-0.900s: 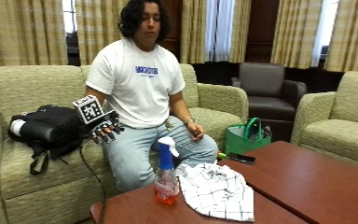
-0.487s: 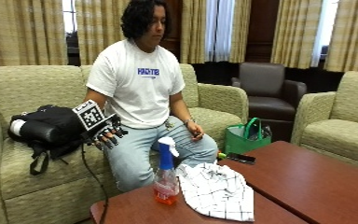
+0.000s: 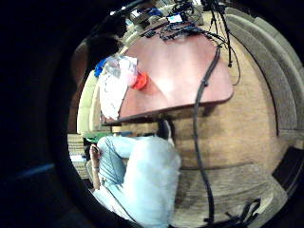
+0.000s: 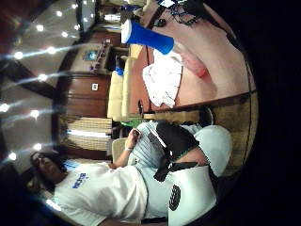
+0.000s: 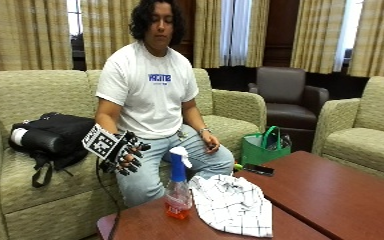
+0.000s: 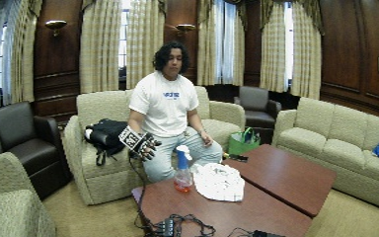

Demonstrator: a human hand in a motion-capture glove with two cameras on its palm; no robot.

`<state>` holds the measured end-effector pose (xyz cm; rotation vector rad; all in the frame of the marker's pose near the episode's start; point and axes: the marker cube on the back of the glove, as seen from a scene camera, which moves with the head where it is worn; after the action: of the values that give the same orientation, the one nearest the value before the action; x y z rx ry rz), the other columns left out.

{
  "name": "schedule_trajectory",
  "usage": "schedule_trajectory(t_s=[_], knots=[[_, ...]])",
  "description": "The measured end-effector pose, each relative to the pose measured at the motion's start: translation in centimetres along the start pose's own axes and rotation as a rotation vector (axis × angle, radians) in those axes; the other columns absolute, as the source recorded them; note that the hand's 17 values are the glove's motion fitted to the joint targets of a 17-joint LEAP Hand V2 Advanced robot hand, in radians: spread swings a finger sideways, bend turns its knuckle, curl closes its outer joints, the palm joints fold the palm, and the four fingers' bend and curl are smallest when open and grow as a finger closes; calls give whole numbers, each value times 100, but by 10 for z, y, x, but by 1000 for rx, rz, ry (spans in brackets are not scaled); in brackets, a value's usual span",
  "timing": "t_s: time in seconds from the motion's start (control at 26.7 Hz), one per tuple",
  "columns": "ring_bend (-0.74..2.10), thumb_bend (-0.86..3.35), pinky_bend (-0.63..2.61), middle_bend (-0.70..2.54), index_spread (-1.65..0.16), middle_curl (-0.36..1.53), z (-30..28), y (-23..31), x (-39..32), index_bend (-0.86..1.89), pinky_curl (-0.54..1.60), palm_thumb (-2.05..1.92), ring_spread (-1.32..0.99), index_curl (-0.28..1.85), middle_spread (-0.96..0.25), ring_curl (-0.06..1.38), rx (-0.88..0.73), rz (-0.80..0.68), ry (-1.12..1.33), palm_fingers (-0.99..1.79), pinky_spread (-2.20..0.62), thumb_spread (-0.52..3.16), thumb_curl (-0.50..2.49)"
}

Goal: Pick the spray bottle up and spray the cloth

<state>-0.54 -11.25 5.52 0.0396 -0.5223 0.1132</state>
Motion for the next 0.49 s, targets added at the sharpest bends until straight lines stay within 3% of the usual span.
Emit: schedule_trajectory(t_s=[0.19, 0.34, 0.49], knots=[[42, 5, 38, 21, -41, 28, 10, -39, 2, 12, 28, 58, -15, 20, -13, 26, 138, -67, -114, 44, 15, 95, 26], [42, 3, 39, 21, -41, 29, 21, -44, -1, 12, 29, 61, -15, 21, -13, 27, 35, 10, -212, 44, 14, 95, 27], [43, 4, 38, 22, -41, 30, 40, -65, -8, 12, 30, 68, -15, 21, -12, 28, 52, 45, -326, 44, 14, 95, 29]])
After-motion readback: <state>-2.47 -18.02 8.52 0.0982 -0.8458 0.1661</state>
